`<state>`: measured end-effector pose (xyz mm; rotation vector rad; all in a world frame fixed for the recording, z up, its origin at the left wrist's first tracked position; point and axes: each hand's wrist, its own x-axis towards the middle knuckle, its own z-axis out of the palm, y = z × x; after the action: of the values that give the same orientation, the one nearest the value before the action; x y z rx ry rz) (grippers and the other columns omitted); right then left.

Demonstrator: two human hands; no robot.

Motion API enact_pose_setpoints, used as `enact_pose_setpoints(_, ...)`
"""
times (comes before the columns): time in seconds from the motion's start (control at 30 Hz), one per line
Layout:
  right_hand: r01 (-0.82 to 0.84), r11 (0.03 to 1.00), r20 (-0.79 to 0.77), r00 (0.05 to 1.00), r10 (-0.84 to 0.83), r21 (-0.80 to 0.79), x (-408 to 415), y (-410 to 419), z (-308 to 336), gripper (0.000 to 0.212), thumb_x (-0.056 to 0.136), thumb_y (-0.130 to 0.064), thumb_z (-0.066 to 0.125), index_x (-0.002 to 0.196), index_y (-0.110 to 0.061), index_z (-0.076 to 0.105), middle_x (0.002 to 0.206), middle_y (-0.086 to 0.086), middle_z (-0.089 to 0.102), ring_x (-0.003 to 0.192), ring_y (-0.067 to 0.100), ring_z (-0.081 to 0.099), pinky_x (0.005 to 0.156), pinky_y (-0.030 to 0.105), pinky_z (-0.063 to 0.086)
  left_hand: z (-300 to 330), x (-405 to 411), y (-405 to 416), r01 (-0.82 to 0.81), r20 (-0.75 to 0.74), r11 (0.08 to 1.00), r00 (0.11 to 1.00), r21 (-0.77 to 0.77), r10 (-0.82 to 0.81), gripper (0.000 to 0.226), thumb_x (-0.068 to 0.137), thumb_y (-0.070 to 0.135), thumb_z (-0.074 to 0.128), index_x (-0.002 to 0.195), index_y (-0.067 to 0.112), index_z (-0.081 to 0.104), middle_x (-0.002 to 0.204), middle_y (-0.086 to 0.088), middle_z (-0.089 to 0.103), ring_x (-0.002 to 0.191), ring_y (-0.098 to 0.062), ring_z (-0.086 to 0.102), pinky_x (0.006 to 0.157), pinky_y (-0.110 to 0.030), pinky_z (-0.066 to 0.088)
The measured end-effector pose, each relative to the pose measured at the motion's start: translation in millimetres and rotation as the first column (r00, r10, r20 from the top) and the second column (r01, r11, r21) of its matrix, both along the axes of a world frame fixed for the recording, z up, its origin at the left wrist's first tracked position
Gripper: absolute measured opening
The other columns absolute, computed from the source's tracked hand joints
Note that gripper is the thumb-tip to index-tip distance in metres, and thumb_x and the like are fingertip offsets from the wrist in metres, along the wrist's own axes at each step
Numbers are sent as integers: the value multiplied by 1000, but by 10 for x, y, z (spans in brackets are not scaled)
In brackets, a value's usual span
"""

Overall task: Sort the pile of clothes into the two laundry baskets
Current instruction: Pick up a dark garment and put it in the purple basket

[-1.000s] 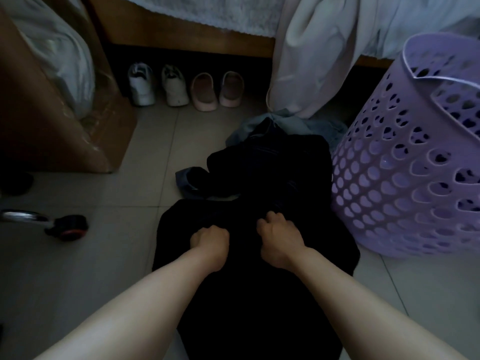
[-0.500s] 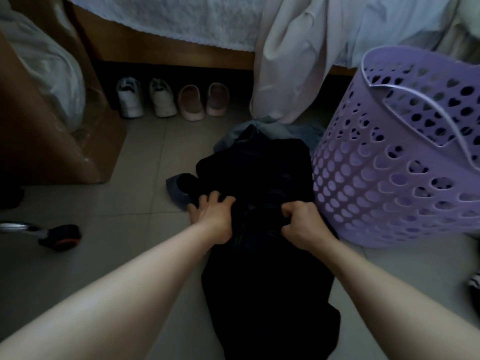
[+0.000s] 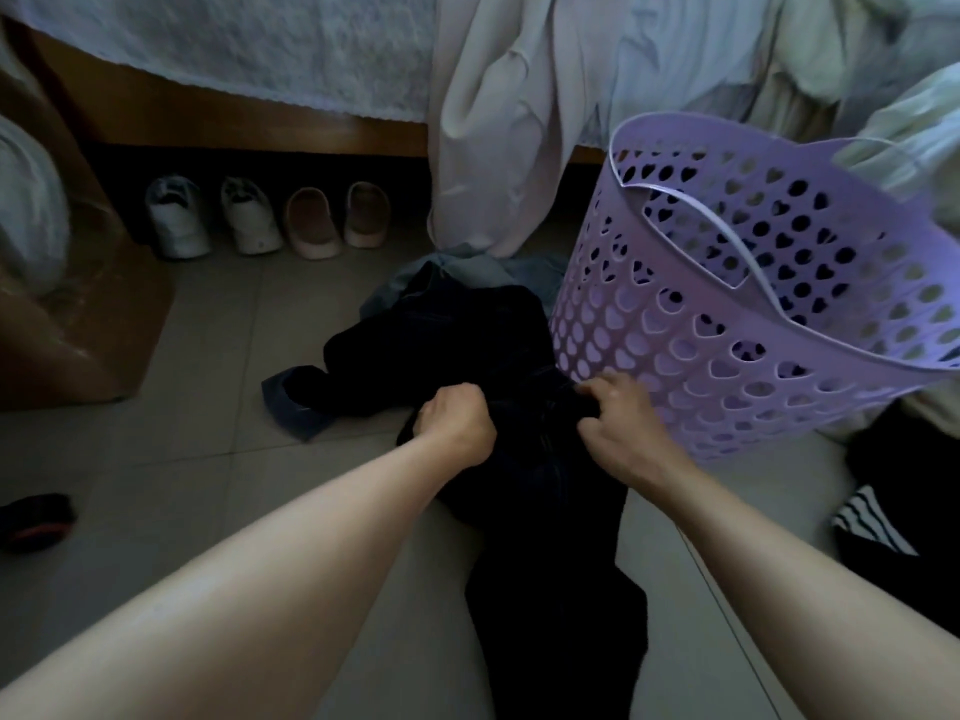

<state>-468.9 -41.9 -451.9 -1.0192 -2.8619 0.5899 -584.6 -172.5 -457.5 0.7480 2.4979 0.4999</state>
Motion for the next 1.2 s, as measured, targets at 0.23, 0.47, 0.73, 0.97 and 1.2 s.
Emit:
enact_pose_setpoints(0.23,-19,999,-172,985,14,-29,-311,-318,120,30,85,-17,56,114,-10,54,105,13,63,101,32,60,78,37,45,441,191,232,-3,-29,905,999,425,17,16,85,26,62,95,17,71,97,-6,69,94,-24,65,74,-28,49)
enact_pose_setpoints(0.47,-18,978,-278,960,-41,-208,-328,-76,680,21,81,-8,67,102,-10,65,94,7,66,93,21,62,74,27,43,625,-197,180,157,54,962,983,222,-173,47,79,5,58,121,26,55,114,-3,62,107,-25,58,85,-31,49)
enact_pose_setpoints(0.73,7,972,-293,953,-78,-237,-352,97,1518,9,88,-12,60,96,-10,60,87,6,62,83,20,57,62,30,42,1275,-471,170,69,-52,995,996,65,-66,5,90,21,56,91,24,53,95,-3,58,99,-30,58,82,-38,43)
enact_pose_setpoints(0.97,33,949,-275,953,-125,-315,-367,49,2417,8,93,-13,55,100,-17,57,85,-5,58,80,11,52,58,19,38,2252,-505,138,16,14,997,1000,74,-18,11,86,21,61,94,28,64,101,-5,63,101,-28,60,82,-36,48)
enact_pose_setpoints(1.2,39,934,-282,948,-147,-355,-414,29,3829,18,95,-13,51,110,-11,59,96,2,61,92,18,56,75,26,38,3707,-530,78,1,29,999,1000,46,-3,24,89,40,59,108,28,68,104,-7,67,98,-29,63,81,-36,49)
